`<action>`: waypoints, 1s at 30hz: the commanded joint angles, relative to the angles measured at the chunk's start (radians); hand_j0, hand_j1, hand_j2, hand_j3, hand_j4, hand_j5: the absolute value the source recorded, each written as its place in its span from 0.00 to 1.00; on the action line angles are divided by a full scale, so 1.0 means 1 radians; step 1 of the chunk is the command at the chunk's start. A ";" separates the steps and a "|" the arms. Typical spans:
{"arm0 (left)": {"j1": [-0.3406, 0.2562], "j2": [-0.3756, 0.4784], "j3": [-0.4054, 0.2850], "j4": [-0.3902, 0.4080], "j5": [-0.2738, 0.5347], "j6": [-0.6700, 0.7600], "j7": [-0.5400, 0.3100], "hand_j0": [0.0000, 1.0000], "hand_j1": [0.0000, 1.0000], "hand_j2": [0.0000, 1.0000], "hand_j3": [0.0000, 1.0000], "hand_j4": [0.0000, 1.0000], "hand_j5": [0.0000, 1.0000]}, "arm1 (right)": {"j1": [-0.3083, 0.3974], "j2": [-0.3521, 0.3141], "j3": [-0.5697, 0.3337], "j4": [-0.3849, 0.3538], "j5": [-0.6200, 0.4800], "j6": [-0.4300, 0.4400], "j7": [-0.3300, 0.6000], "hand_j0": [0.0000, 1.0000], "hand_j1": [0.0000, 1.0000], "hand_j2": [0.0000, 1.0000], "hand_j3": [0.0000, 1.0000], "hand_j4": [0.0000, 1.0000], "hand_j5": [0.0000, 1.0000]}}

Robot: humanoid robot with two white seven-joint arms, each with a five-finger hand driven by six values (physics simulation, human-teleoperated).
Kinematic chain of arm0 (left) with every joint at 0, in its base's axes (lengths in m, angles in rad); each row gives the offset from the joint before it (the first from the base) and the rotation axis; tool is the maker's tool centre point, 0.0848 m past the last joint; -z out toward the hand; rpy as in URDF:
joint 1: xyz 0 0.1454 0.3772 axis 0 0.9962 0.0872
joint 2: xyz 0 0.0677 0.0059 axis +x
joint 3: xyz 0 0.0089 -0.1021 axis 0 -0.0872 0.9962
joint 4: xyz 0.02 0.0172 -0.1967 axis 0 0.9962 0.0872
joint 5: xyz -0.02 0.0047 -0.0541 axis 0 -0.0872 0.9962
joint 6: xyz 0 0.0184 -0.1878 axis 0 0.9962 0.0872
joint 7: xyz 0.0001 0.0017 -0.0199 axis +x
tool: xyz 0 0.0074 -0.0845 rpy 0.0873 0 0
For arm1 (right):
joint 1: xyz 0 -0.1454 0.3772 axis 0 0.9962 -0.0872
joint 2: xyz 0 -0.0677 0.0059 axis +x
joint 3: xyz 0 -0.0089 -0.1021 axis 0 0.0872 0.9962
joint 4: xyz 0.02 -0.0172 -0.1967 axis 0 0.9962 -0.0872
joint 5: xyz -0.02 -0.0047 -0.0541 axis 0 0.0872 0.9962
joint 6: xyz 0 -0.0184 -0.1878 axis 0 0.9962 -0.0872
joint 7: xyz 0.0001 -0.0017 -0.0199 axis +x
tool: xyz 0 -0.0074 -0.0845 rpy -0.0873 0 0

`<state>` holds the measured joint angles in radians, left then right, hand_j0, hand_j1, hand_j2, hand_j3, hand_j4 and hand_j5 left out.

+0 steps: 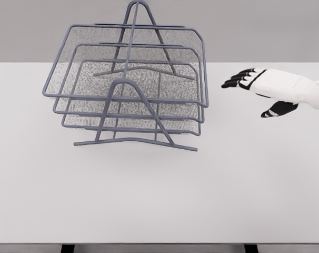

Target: Pull out the upper folder box with right arm

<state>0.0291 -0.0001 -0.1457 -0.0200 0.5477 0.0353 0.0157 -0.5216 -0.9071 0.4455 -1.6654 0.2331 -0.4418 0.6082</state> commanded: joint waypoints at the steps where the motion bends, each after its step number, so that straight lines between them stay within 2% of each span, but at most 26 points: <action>1: 0.000 0.000 0.000 0.000 0.000 0.000 0.000 1.00 1.00 1.00 1.00 1.00 1.00 | 0.002 0.001 0.061 -0.008 0.005 0.003 0.003 1.00 1.00 1.00 1.00 1.00 1.00; 5: 0.000 0.000 0.000 0.000 0.000 0.000 0.000 1.00 1.00 1.00 1.00 1.00 1.00 | 0.003 0.008 0.012 -0.008 0.005 -0.005 0.003 1.00 1.00 1.00 1.00 1.00 1.00; 7: 0.000 0.000 0.000 0.000 0.000 0.000 0.000 1.00 1.00 1.00 1.00 1.00 1.00 | 0.017 0.014 -0.122 -0.002 0.005 -0.005 0.003 1.00 1.00 1.00 1.00 1.00 1.00; 8: 0.000 0.000 0.000 0.002 0.000 0.000 0.000 1.00 1.00 1.00 1.00 1.00 1.00 | -0.004 0.022 -0.137 0.006 0.107 -0.031 0.003 1.00 1.00 1.00 1.00 1.00 1.00; 9: 0.000 0.000 0.000 0.002 0.000 0.000 0.000 1.00 1.00 1.00 1.00 1.00 1.00 | -0.043 0.131 -0.136 0.045 0.229 -0.023 0.003 1.00 1.00 1.00 1.00 1.00 1.00; 10: 0.000 0.000 0.000 0.002 0.000 0.000 0.000 1.00 1.00 1.00 1.00 1.00 1.00 | -0.064 0.166 -0.122 0.124 0.230 -0.080 0.003 1.00 1.00 1.00 1.00 1.00 1.00; 11: 0.000 0.000 0.000 0.002 0.000 0.000 0.000 1.00 1.00 1.00 1.00 1.00 1.00 | -0.106 0.197 -0.120 0.170 0.235 -0.135 0.003 1.00 1.00 1.00 1.00 1.00 1.00; 12: 0.000 0.000 0.000 0.002 0.000 0.000 0.000 1.00 1.00 1.00 1.00 1.00 1.00 | -0.156 0.215 -0.065 0.199 0.235 -0.158 0.003 1.00 1.00 1.00 1.00 1.00 1.00; 13: 0.000 0.000 0.000 0.002 0.000 0.000 0.000 1.00 1.00 1.00 1.00 1.00 1.00 | -0.199 0.218 0.042 0.211 0.238 -0.156 0.003 1.00 1.00 1.00 1.00 1.00 1.00; 15: 0.000 0.000 0.000 0.002 0.000 0.000 0.000 1.00 1.00 1.00 1.00 1.00 1.00 | -0.219 0.218 0.082 0.210 0.236 -0.169 0.003 1.00 1.00 1.00 1.00 1.00 1.00; 17: 0.000 0.000 0.000 0.002 0.000 0.000 0.000 1.00 1.00 1.00 1.00 1.00 1.00 | -0.221 0.252 0.102 0.216 0.236 -0.169 0.003 1.00 1.00 1.00 1.00 1.00 1.00; 20: 0.000 0.000 0.000 0.003 0.000 0.000 0.000 1.00 1.00 1.00 1.00 1.00 1.00 | -0.294 0.280 0.094 0.200 0.223 -0.169 0.003 1.00 1.00 1.00 1.00 1.00 1.00; 21: 0.000 0.000 0.000 0.003 0.000 0.001 0.000 1.00 1.00 1.00 1.00 1.00 1.00 | -0.311 0.271 0.084 0.179 0.170 -0.169 0.003 1.00 1.00 1.00 1.00 1.00 1.00; 22: 0.000 0.000 0.000 0.003 0.000 0.001 0.000 1.00 1.00 1.00 1.00 1.00 1.00 | -0.321 0.274 0.093 0.191 0.157 -0.169 0.003 1.00 1.00 1.00 1.00 1.00 1.00; 24: 0.000 0.000 0.000 0.003 0.000 0.001 0.000 1.00 1.00 1.00 1.00 1.00 1.00 | -0.322 0.297 0.168 0.239 0.160 -0.169 0.003 1.00 1.00 1.00 1.00 1.00 1.00; 26: 0.000 0.000 0.000 0.005 -0.002 0.001 0.000 1.00 1.00 1.00 1.00 1.00 1.00 | -0.318 0.318 0.193 0.276 0.163 -0.169 0.003 1.00 1.00 1.00 1.00 1.00 1.00; 30: 0.000 0.000 0.000 0.006 -0.002 0.001 0.000 1.00 1.00 1.00 1.00 1.00 1.00 | -0.311 0.312 0.225 0.279 0.163 -0.169 0.003 1.00 1.00 1.00 1.00 1.00 1.00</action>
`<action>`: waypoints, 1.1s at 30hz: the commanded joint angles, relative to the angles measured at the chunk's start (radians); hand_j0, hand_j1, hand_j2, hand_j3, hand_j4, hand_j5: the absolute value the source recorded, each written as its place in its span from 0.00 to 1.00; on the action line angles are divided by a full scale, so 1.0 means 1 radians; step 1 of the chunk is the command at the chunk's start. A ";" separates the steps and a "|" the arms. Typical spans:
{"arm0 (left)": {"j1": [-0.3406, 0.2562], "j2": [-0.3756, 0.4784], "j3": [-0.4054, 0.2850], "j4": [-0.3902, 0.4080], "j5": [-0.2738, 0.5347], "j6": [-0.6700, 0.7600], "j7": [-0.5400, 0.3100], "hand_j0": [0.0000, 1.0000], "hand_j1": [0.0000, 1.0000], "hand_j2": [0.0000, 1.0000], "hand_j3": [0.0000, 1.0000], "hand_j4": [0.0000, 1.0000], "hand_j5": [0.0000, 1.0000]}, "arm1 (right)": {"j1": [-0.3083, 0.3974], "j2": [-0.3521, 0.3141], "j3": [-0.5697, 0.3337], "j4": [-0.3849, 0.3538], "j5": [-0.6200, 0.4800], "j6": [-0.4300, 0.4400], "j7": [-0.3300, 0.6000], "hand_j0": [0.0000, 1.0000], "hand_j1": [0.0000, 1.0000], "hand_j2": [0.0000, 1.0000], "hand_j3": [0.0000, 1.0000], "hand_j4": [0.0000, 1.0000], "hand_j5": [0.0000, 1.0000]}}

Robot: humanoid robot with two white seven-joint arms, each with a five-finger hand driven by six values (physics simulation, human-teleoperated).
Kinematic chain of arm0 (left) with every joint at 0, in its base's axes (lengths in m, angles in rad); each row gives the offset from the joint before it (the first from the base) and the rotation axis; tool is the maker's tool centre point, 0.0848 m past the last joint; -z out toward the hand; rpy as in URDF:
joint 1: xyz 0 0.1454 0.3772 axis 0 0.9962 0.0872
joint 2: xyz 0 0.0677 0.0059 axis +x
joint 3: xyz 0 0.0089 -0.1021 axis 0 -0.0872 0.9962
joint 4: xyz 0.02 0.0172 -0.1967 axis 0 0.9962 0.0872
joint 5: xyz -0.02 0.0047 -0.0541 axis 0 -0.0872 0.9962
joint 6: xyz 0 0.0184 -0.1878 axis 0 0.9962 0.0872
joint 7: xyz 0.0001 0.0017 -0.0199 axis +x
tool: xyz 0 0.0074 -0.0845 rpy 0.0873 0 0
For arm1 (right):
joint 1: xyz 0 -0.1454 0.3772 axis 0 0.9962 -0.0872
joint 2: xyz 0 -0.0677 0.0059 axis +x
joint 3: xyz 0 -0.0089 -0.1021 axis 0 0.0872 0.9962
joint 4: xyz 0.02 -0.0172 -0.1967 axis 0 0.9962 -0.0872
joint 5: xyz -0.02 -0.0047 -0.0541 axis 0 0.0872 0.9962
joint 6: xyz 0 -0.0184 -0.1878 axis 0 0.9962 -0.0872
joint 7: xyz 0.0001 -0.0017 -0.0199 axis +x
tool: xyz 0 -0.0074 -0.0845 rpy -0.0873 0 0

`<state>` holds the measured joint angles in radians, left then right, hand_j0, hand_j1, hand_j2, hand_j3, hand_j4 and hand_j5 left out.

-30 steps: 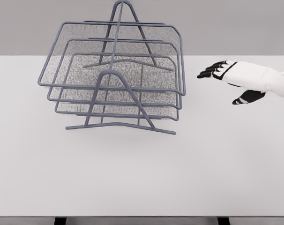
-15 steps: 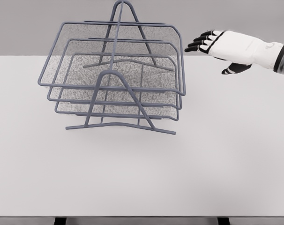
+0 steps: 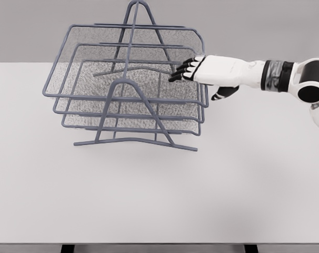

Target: Pull out the upper folder box with right arm

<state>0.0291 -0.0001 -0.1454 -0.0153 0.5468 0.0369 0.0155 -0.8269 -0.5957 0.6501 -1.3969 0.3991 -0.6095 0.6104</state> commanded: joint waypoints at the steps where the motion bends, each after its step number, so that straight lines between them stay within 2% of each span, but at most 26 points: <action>1: 0.000 0.000 0.000 0.002 -0.001 0.000 0.000 1.00 1.00 1.00 1.00 1.00 1.00 | 0.000 0.000 0.022 0.010 -0.003 -0.001 0.000 1.00 1.00 1.00 1.00 1.00 1.00; 5: 0.000 0.000 0.000 0.003 -0.001 0.000 -0.002 1.00 1.00 1.00 1.00 1.00 1.00 | 0.023 -0.003 0.022 0.015 -0.003 -0.001 0.000 1.00 1.00 1.00 1.00 1.00 1.00; 8: 0.000 0.000 0.000 0.003 -0.001 0.000 -0.002 1.00 1.00 1.00 1.00 1.00 1.00 | 0.011 -0.101 0.014 0.012 -0.006 -0.001 0.000 1.00 1.00 1.00 1.00 1.00 1.00; 11: 0.000 0.000 0.000 0.003 -0.002 0.001 -0.002 1.00 1.00 1.00 1.00 1.00 1.00 | -0.015 -0.141 0.014 0.007 -0.006 -0.001 0.000 1.00 1.00 1.00 1.00 1.00 1.00; 15: 0.000 0.000 0.000 0.003 -0.002 0.001 -0.003 1.00 1.00 1.00 1.00 1.00 1.00 | -0.002 -0.188 0.020 0.004 -0.006 -0.001 0.000 1.00 1.00 1.00 1.00 1.00 1.00; 18: 0.000 0.000 0.000 0.003 -0.004 0.001 -0.003 1.00 1.00 1.00 1.00 1.00 1.00 | 0.020 -0.282 0.019 0.001 -0.008 -0.001 0.000 1.00 1.00 1.00 1.00 1.00 1.00; 21: 0.000 0.000 0.000 0.003 -0.004 0.001 -0.005 1.00 1.00 1.00 1.00 1.00 1.00 | 0.023 -0.328 0.017 -0.013 -0.010 -0.001 0.000 1.00 1.00 1.00 1.00 1.00 1.00; 24: 0.000 0.000 0.000 0.005 -0.004 0.001 -0.005 1.00 1.00 1.00 1.00 1.00 1.00 | 0.034 -0.408 0.011 -0.011 -0.014 -0.001 0.000 1.00 1.00 1.00 1.00 1.00 1.00; 28: 0.002 0.000 0.000 0.005 -0.004 0.001 -0.005 1.00 1.00 1.00 1.00 1.00 1.00 | 0.041 -0.441 0.000 -0.011 -0.017 -0.001 0.000 1.00 1.00 1.00 1.00 1.00 1.00; 31: 0.000 0.000 0.000 0.005 -0.004 0.001 -0.005 1.00 1.00 1.00 1.00 1.00 1.00 | 0.081 -0.441 -0.072 -0.011 -0.017 -0.001 0.000 1.00 1.00 1.00 1.00 1.00 1.00; 33: 0.002 0.000 0.000 0.005 -0.004 0.001 -0.005 1.00 1.00 1.00 1.00 1.00 1.00 | 0.087 -0.455 -0.076 -0.011 -0.017 -0.001 0.000 1.00 1.00 1.00 1.00 1.00 1.00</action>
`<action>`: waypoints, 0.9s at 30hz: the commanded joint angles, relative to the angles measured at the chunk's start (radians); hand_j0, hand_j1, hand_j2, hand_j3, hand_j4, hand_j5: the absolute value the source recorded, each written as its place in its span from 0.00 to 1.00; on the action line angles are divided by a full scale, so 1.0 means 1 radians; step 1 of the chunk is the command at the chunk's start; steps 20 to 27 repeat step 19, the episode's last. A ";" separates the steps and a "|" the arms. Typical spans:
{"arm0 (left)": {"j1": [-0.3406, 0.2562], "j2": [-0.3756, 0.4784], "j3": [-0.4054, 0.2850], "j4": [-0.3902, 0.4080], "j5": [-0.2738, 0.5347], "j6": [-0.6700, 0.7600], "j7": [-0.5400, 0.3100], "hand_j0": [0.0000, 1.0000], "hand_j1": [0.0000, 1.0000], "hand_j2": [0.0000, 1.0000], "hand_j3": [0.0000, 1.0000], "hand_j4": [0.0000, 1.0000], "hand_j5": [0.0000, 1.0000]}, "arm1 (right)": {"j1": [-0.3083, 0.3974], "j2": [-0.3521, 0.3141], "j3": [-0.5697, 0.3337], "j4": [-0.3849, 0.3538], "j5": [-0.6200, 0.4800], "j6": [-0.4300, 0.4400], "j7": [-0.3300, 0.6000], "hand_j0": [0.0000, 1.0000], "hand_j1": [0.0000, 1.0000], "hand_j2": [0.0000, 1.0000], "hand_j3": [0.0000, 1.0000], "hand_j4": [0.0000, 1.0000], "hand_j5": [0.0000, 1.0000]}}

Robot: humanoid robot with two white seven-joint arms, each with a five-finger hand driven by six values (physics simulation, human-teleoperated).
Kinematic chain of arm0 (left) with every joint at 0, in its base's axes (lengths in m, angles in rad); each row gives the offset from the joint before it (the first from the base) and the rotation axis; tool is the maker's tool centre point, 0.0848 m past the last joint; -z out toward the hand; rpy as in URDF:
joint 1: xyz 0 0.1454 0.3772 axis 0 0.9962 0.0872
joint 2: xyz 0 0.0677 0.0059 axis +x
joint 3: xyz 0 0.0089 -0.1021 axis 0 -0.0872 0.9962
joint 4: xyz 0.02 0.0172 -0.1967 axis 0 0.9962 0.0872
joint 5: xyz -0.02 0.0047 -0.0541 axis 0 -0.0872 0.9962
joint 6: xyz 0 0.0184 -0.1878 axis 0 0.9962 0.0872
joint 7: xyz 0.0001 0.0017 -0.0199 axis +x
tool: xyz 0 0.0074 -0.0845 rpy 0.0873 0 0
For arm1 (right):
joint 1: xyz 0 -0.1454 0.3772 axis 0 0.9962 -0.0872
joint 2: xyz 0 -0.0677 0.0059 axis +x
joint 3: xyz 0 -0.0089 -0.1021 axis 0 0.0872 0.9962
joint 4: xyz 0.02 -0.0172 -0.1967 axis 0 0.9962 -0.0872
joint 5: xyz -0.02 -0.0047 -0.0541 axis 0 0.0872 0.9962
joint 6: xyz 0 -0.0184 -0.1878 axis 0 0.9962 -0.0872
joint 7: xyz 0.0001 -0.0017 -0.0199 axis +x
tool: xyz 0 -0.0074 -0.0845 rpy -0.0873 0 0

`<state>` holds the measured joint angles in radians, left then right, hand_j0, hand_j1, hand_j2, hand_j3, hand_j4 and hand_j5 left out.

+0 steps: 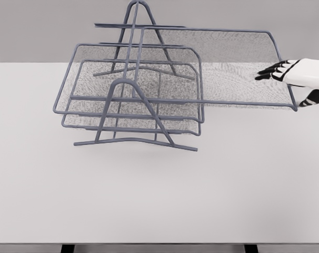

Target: Pull out the upper folder box with right arm

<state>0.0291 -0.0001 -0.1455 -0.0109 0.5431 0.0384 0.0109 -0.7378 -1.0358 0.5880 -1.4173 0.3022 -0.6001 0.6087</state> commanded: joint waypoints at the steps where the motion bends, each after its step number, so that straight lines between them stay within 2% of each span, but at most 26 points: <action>1: 0.000 0.000 0.000 0.000 0.000 0.000 0.000 1.00 1.00 1.00 1.00 1.00 1.00 | 0.003 -0.026 -0.050 0.011 0.080 -0.011 0.002 1.00 1.00 1.00 1.00 1.00 1.00; 3: 0.002 0.000 0.000 0.000 0.000 0.000 0.000 1.00 1.00 1.00 1.00 1.00 1.00 | 0.023 -0.029 -0.114 0.012 0.037 -0.011 0.002 1.00 1.00 1.00 1.00 1.00 1.00; 7: 0.000 0.000 0.000 0.000 0.003 0.000 0.001 1.00 1.00 1.00 1.00 1.00 1.00 | 0.034 -0.041 -0.174 0.008 -0.071 -0.011 0.002 1.00 1.00 1.00 1.00 1.00 1.00; 8: 0.002 0.000 0.000 0.000 0.003 0.000 0.000 1.00 1.00 1.00 1.00 1.00 1.00 | 0.043 -0.036 -0.172 -0.032 -0.074 -0.011 0.002 1.00 1.00 1.00 1.00 1.00 1.00; 9: 0.002 0.000 0.000 0.000 0.001 0.000 0.000 1.00 1.00 1.00 1.00 1.00 1.00 | 0.040 -0.039 -0.169 -0.084 -0.161 -0.011 0.002 1.00 1.00 1.00 1.00 1.00 1.00; 10: 0.002 0.000 0.000 0.000 0.003 0.000 0.000 1.00 1.00 1.00 1.00 1.00 1.00 | 0.032 -0.076 -0.171 -0.140 -0.204 -0.011 0.002 1.00 1.00 1.00 1.00 1.00 1.00; 12: 0.002 0.000 0.000 0.000 0.005 0.000 0.000 1.00 1.00 1.00 1.00 1.00 1.00 | 0.028 -0.089 -0.163 -0.247 -0.242 -0.011 0.002 1.00 1.00 1.00 1.00 1.00 1.00; 13: 0.000 0.000 0.000 0.000 0.005 0.000 0.000 1.00 1.00 1.00 1.00 1.00 1.00 | 0.011 -0.082 -0.159 -0.259 -0.281 -0.011 0.002 1.00 1.00 1.00 1.00 1.00 1.00; 15: 0.000 0.000 0.000 -0.001 0.005 -0.002 0.000 1.00 1.00 1.00 1.00 1.00 1.00 | 0.011 -0.024 -0.088 -0.262 -0.281 -0.011 0.002 1.00 1.00 1.00 1.00 1.00 1.00; 18: 0.000 0.000 0.001 0.000 0.006 -0.002 0.001 1.00 1.00 1.00 1.00 1.00 1.00 | 0.012 0.028 -0.020 -0.264 -0.278 -0.011 0.002 1.00 1.00 1.00 1.00 1.00 1.00; 27: 0.000 0.000 0.001 0.000 0.006 -0.002 0.001 1.00 1.00 1.00 1.00 1.00 1.00 | 0.006 0.033 -0.020 -0.262 -0.278 -0.011 0.002 1.00 1.00 1.00 1.00 1.00 1.00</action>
